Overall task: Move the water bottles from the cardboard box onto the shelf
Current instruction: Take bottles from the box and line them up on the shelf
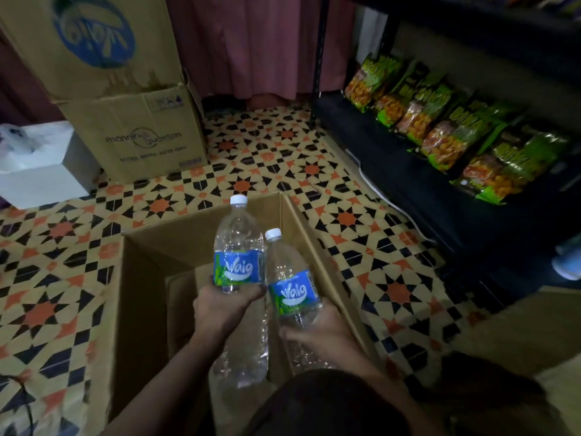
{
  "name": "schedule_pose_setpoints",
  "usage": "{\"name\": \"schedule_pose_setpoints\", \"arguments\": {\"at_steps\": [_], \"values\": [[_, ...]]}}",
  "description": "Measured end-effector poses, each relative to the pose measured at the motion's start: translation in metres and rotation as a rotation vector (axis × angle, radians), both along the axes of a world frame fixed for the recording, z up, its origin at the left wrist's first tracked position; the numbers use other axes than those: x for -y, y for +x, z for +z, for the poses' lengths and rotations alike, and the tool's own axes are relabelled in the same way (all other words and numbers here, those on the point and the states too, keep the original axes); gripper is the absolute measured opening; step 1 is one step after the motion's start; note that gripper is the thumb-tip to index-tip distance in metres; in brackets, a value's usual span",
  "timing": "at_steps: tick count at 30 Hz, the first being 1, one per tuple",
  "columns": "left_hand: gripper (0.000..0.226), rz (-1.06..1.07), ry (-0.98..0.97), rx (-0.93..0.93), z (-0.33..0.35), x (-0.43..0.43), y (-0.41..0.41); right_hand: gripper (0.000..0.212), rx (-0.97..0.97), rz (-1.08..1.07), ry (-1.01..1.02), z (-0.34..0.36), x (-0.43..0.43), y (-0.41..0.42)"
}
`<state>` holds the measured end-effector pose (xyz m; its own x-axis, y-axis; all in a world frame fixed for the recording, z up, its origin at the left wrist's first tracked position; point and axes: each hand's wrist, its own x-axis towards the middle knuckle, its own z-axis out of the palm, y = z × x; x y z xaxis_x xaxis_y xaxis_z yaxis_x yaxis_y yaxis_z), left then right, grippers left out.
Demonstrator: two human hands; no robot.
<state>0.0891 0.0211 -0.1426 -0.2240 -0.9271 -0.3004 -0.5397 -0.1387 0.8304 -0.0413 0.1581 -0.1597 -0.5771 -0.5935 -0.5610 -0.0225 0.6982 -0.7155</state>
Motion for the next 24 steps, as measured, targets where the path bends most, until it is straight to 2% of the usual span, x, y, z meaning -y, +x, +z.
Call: {"name": "schedule_pose_setpoints", "arguments": {"at_steps": [3,6,9,10,12,15,24], "values": [[0.027,-0.076,-0.087,-0.106,0.051,-0.010,-0.010,0.077,0.003,-0.013,-0.092,0.042,-0.005,-0.004],[0.050,-0.104,-0.156,-0.224,0.101,-0.023,-0.019,0.086,-0.093,-0.096,-0.171,0.094,-0.013,-0.013],[0.066,-0.154,-0.228,-0.313,0.147,-0.037,-0.032,0.078,-0.189,-0.189,-0.296,0.153,-0.026,-0.020],[0.072,-0.167,-0.251,-0.346,0.162,-0.042,-0.038,0.086,-0.239,-0.227,-0.338,0.170,-0.031,-0.022],[0.079,-0.173,-0.300,-0.420,0.195,-0.057,-0.052,0.084,-0.350,-0.325,-0.442,0.204,-0.044,-0.027],[0.071,-0.232,-0.375,-0.479,0.241,-0.084,-0.074,0.069,-0.478,-0.451,-0.504,0.251,-0.074,-0.034],[0.067,-0.394,-0.449,-0.688,0.322,-0.183,-0.166,0.069,-0.733,-0.638,-0.582,0.346,-0.186,-0.094]]}}
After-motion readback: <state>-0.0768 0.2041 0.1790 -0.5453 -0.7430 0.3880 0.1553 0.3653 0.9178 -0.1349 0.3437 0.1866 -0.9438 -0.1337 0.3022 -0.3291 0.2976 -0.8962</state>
